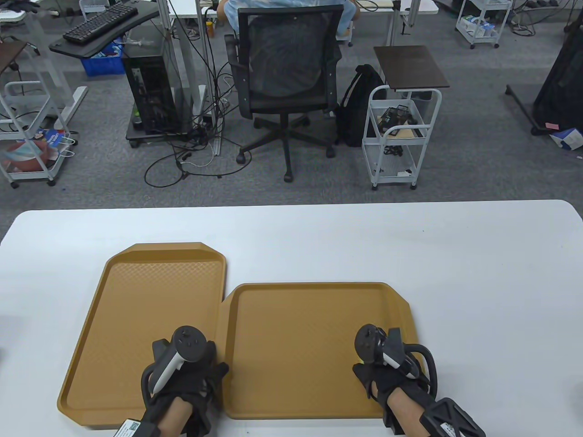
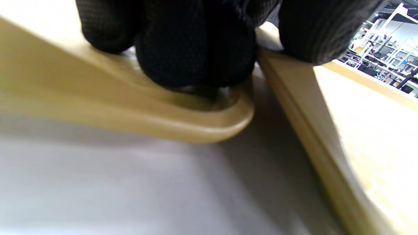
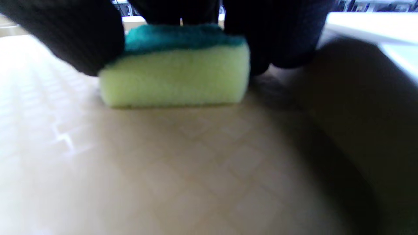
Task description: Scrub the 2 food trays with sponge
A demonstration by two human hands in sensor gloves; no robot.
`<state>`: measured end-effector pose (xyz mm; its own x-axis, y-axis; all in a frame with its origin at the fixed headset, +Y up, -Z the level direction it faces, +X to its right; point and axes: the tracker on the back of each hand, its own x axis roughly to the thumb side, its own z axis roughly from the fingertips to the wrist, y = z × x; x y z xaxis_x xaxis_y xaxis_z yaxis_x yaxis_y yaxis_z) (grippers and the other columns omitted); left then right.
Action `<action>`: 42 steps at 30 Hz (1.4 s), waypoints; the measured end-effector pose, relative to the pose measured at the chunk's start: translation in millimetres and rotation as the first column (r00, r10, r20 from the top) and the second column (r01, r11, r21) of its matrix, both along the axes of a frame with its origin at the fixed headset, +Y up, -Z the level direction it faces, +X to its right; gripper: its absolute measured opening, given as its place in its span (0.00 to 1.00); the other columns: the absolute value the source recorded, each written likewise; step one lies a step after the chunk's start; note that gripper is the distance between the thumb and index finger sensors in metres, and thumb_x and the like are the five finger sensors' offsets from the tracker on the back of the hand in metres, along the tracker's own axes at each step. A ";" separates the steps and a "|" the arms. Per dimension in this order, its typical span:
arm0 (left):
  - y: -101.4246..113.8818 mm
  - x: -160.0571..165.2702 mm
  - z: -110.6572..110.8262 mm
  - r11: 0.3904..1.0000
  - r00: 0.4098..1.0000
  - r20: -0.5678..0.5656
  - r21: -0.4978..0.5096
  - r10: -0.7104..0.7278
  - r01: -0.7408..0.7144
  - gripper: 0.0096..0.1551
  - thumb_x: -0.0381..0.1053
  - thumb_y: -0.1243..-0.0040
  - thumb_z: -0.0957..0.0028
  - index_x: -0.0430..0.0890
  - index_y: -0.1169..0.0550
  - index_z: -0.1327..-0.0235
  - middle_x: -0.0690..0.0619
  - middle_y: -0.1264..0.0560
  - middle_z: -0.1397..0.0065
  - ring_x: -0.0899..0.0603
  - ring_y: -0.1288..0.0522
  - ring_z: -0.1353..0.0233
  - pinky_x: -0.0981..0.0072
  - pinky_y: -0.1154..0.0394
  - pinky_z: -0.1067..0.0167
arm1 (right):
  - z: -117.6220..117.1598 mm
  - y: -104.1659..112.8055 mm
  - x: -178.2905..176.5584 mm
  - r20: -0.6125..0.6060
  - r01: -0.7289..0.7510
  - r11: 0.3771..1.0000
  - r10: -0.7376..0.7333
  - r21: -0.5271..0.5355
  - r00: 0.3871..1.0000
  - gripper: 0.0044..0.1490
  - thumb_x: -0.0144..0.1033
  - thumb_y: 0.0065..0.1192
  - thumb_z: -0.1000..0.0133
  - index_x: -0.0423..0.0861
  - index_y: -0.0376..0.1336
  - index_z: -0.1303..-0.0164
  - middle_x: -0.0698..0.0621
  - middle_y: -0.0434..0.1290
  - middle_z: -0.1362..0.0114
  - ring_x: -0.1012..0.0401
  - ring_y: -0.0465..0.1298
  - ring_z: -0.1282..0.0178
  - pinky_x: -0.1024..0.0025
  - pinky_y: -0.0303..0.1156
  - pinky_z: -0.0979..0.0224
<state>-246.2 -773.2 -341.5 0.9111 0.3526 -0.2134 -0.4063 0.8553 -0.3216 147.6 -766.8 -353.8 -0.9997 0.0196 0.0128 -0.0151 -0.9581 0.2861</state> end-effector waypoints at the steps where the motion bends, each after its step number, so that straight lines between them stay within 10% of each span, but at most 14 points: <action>1: 0.2 1.2 0.8 1.000 1.000 0.002 0.006 -0.009 0.009 0.44 0.63 0.36 0.54 0.49 0.31 0.24 0.52 0.16 0.52 0.41 0.18 0.54 0.45 0.26 0.42 | 0.7 -0.3 -1.7 -0.014 -0.019 1.000 0.019 0.015 1.000 0.50 0.54 0.68 0.48 0.49 0.50 0.20 0.42 0.51 0.15 0.42 0.71 0.33 0.45 0.72 0.30; 22: 5.3 23.2 4.8 0.981 0.977 -0.109 0.037 -0.184 0.189 0.50 0.70 0.27 0.61 0.47 0.27 0.27 0.50 0.15 0.55 0.41 0.17 0.57 0.45 0.24 0.44 | 51.5 46.1 68.2 -0.013 0.250 0.948 -0.252 0.198 0.968 0.45 0.45 0.74 0.49 0.52 0.56 0.22 0.45 0.54 0.15 0.41 0.70 0.28 0.44 0.71 0.27; 32: 34.9 4.7 -1.4 0.990 0.963 -0.232 0.004 0.139 -0.142 0.43 0.66 0.23 0.60 0.47 0.21 0.34 0.51 0.16 0.57 0.40 0.20 0.59 0.43 0.27 0.42 | 59.0 59.2 66.1 -0.077 0.315 0.919 -0.305 0.238 0.949 0.46 0.45 0.74 0.48 0.51 0.56 0.21 0.44 0.54 0.15 0.41 0.70 0.29 0.44 0.71 0.27; 36: 44.8 3.7 -7.9 0.917 0.888 -0.241 0.024 0.392 -0.399 0.36 0.63 0.27 0.56 0.50 0.27 0.38 0.51 0.22 0.40 0.40 0.21 0.45 0.44 0.27 0.38 | 62.9 64.9 64.6 -0.099 0.332 0.909 -0.318 0.250 0.943 0.46 0.45 0.74 0.48 0.51 0.56 0.21 0.44 0.54 0.15 0.41 0.70 0.29 0.44 0.71 0.27; 42: 45.0 7.6 -17.7 0.912 0.887 -0.217 0.060 0.409 -0.406 0.35 0.60 0.27 0.54 0.47 0.27 0.38 0.55 0.13 0.49 0.48 0.04 0.61 0.59 0.09 0.61 | 67.3 74.3 70.3 -0.106 0.372 0.888 -0.357 0.271 0.928 0.45 0.45 0.74 0.48 0.50 0.56 0.21 0.44 0.54 0.15 0.41 0.70 0.29 0.44 0.71 0.28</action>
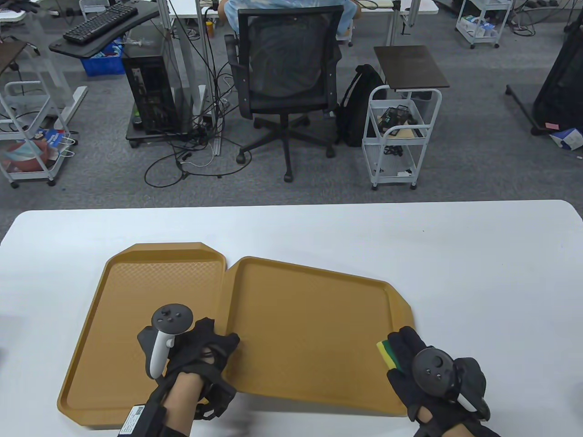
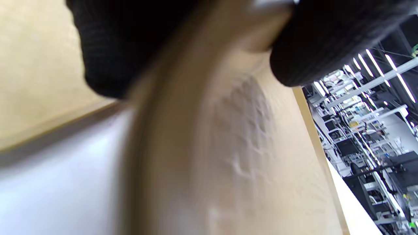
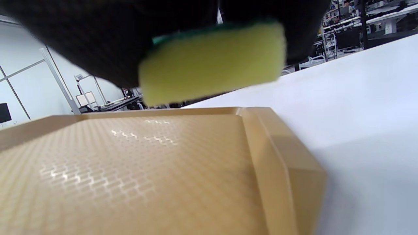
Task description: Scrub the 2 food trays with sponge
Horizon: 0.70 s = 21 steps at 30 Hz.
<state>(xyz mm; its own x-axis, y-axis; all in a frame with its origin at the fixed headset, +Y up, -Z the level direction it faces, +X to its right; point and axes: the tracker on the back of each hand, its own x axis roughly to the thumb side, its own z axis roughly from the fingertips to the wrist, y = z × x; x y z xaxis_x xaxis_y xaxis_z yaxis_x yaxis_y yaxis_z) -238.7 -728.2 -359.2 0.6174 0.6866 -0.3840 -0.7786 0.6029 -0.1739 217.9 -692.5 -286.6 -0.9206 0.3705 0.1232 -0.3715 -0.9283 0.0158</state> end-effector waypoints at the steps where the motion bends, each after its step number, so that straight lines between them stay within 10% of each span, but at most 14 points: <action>1: -1.5 -0.7 0.0 1.000 0.999 -0.034 0.018 -0.001 0.002 0.38 0.60 0.26 0.54 0.45 0.26 0.35 0.55 0.11 0.50 0.48 0.04 0.63 0.60 0.09 0.62 | 0.4 1.0 1.4 0.002 0.012 1.000 -0.012 0.003 1.000 0.45 0.45 0.74 0.48 0.50 0.56 0.21 0.44 0.54 0.15 0.41 0.70 0.29 0.44 0.71 0.28; 21: -29.7 -9.3 -83.4 0.933 0.903 -0.236 0.085 0.359 -0.349 0.30 0.62 0.23 0.54 0.47 0.15 0.43 0.52 0.10 0.49 0.46 0.04 0.60 0.59 0.09 0.56 | 3.7 10.8 26.9 0.040 0.183 0.983 -0.183 0.007 0.982 0.45 0.44 0.74 0.48 0.50 0.56 0.21 0.43 0.55 0.15 0.40 0.70 0.30 0.44 0.71 0.28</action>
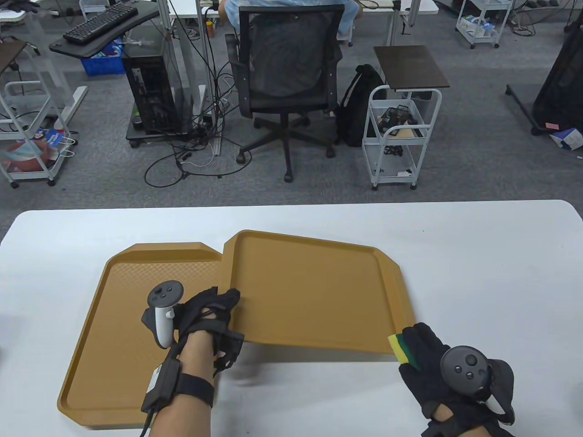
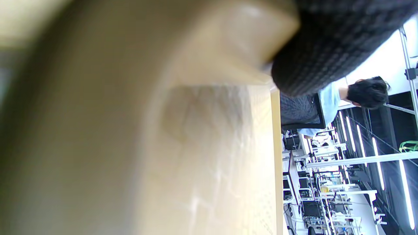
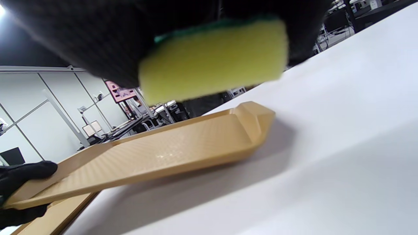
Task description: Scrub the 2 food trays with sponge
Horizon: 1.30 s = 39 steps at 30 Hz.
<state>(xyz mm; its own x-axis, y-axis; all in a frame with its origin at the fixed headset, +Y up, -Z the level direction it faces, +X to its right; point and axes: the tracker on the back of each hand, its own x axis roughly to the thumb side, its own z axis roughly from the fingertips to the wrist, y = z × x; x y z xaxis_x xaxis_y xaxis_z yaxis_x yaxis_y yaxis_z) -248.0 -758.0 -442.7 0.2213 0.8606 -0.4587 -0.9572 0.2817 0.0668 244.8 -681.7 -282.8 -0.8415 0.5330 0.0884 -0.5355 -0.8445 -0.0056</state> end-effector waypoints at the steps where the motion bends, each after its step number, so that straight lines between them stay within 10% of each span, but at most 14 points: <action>1: -1.6 0.9 -6.8 1.000 1.000 -0.002 -0.005 0.007 -0.007 0.30 0.62 0.23 0.54 0.47 0.15 0.43 0.52 0.10 0.49 0.45 0.04 0.60 0.58 0.10 0.56 | -0.4 -0.3 1.0 0.003 0.003 1.000 -0.003 -0.002 1.000 0.45 0.44 0.74 0.48 0.49 0.56 0.21 0.43 0.55 0.15 0.40 0.70 0.30 0.44 0.71 0.28; 13: -19.4 -4.4 -70.2 0.982 0.982 -0.004 -0.022 0.187 -0.187 0.35 0.59 0.24 0.52 0.46 0.20 0.34 0.50 0.15 0.37 0.42 0.07 0.47 0.52 0.12 0.46 | -6.9 -7.6 9.5 0.036 -0.005 0.999 0.006 -0.033 0.999 0.45 0.43 0.74 0.48 0.49 0.56 0.21 0.43 0.55 0.15 0.40 0.70 0.30 0.44 0.71 0.28; 16: -11.9 -2.2 -72.4 1.000 1.000 -0.016 -0.024 -0.002 0.002 0.37 0.58 0.27 0.51 0.44 0.24 0.30 0.50 0.16 0.36 0.43 0.07 0.44 0.52 0.12 0.44 | -6.9 -7.5 9.8 0.034 -0.003 1.000 0.004 -0.028 0.999 0.45 0.43 0.74 0.48 0.49 0.57 0.21 0.43 0.55 0.15 0.40 0.70 0.30 0.45 0.71 0.28; 21: 8.3 23.7 -78.1 0.723 0.731 0.007 -0.137 -0.682 0.677 0.40 0.58 0.22 0.55 0.50 0.23 0.28 0.52 0.15 0.41 0.47 0.11 0.52 0.53 0.15 0.47 | -5.9 -7.9 9.1 0.028 -0.014 1.000 0.015 -0.023 0.999 0.45 0.43 0.74 0.48 0.49 0.57 0.22 0.43 0.55 0.15 0.40 0.70 0.30 0.45 0.71 0.28; 28: 3.5 47.3 -87.9 0.482 0.500 0.081 -0.175 -0.862 0.859 0.40 0.59 0.22 0.58 0.47 0.20 0.31 0.48 0.17 0.41 0.40 0.14 0.50 0.47 0.20 0.44 | -5.0 -8.0 8.6 0.023 -0.028 1.000 0.029 -0.012 0.999 0.45 0.43 0.74 0.48 0.48 0.57 0.22 0.43 0.55 0.15 0.40 0.70 0.30 0.45 0.71 0.28; 39: 1.1 47.5 -102.1 0.371 0.390 0.121 -0.156 -0.913 0.915 0.36 0.65 0.23 0.59 0.45 0.13 0.42 0.47 0.11 0.52 0.42 0.10 0.59 0.50 0.15 0.49 | -5.9 -11.6 4.7 0.014 -0.049 0.999 0.050 -0.022 0.999 0.44 0.43 0.74 0.48 0.48 0.57 0.22 0.43 0.55 0.15 0.40 0.71 0.30 0.45 0.71 0.28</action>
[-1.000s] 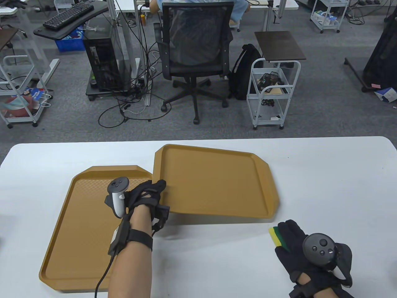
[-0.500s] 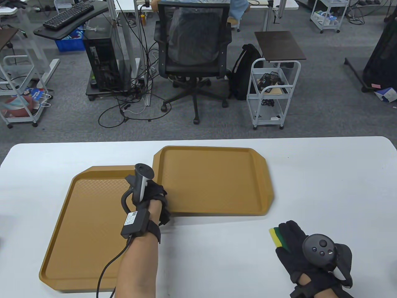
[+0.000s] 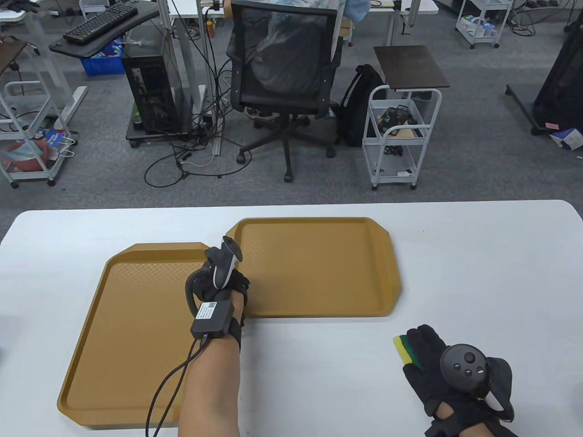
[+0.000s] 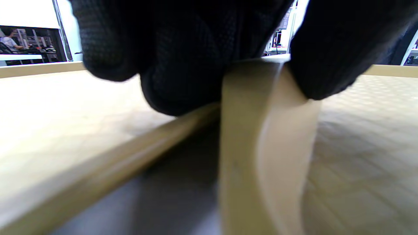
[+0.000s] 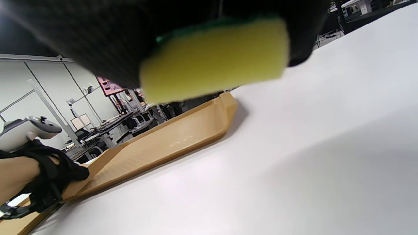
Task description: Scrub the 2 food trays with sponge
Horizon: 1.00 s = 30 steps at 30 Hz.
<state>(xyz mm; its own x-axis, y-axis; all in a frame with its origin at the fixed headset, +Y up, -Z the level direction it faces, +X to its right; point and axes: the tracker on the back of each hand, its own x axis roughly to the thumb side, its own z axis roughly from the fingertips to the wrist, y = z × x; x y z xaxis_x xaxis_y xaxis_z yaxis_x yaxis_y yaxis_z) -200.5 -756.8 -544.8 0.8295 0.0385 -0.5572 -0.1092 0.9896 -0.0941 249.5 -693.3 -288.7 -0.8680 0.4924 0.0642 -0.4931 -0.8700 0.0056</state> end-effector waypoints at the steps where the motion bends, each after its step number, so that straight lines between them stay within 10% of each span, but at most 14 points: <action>1: -0.1 -3.6 -2.2 1.000 1.000 0.007 0.018 0.015 -0.015 0.36 0.65 0.23 0.60 0.45 0.12 0.43 0.47 0.11 0.53 0.42 0.09 0.60 0.51 0.14 0.51 | 0.1 -0.2 -0.2 0.000 -0.002 1.000 0.002 0.000 1.000 0.44 0.43 0.74 0.48 0.48 0.57 0.22 0.43 0.55 0.15 0.40 0.71 0.30 0.45 0.71 0.28; 18: -0.7 -13.8 -22.8 0.998 0.999 0.001 0.023 0.053 -0.053 0.36 0.67 0.24 0.61 0.47 0.11 0.44 0.50 0.10 0.54 0.43 0.09 0.62 0.51 0.15 0.51 | -1.4 -5.1 -4.2 0.006 -0.024 0.999 0.024 -0.022 1.000 0.44 0.43 0.74 0.48 0.48 0.57 0.22 0.43 0.55 0.15 0.41 0.71 0.30 0.45 0.71 0.28; 23: 7.6 -29.1 -6.2 0.997 0.997 0.037 0.017 0.070 -0.071 0.50 0.75 0.35 0.62 0.52 0.25 0.26 0.49 0.19 0.35 0.39 0.17 0.42 0.42 0.26 0.37 | -2.0 -6.6 -6.1 -0.005 -0.044 0.999 0.044 -0.025 0.999 0.44 0.43 0.74 0.48 0.48 0.57 0.22 0.43 0.55 0.15 0.41 0.70 0.30 0.45 0.71 0.28; 30: 18.5 -109.7 44.2 0.992 0.992 -0.070 0.070 0.107 -0.102 0.46 0.69 0.36 0.55 0.54 0.30 0.22 0.47 0.34 0.18 0.29 0.33 0.20 0.31 0.39 0.26 | -1.3 -5.9 -9.5 -0.023 -0.072 0.997 0.072 -0.016 0.997 0.44 0.43 0.74 0.48 0.48 0.57 0.22 0.43 0.55 0.15 0.41 0.70 0.30 0.45 0.71 0.28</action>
<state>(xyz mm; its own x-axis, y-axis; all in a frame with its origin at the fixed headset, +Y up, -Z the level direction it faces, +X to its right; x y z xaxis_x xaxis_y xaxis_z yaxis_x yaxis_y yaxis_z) -310.2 -738.4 -500.6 0.7756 0.1618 -0.6101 -0.2167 0.9761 -0.0166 240.0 -699.2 -290.0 -0.8997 0.4299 0.0762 -0.4288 -0.9029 0.0307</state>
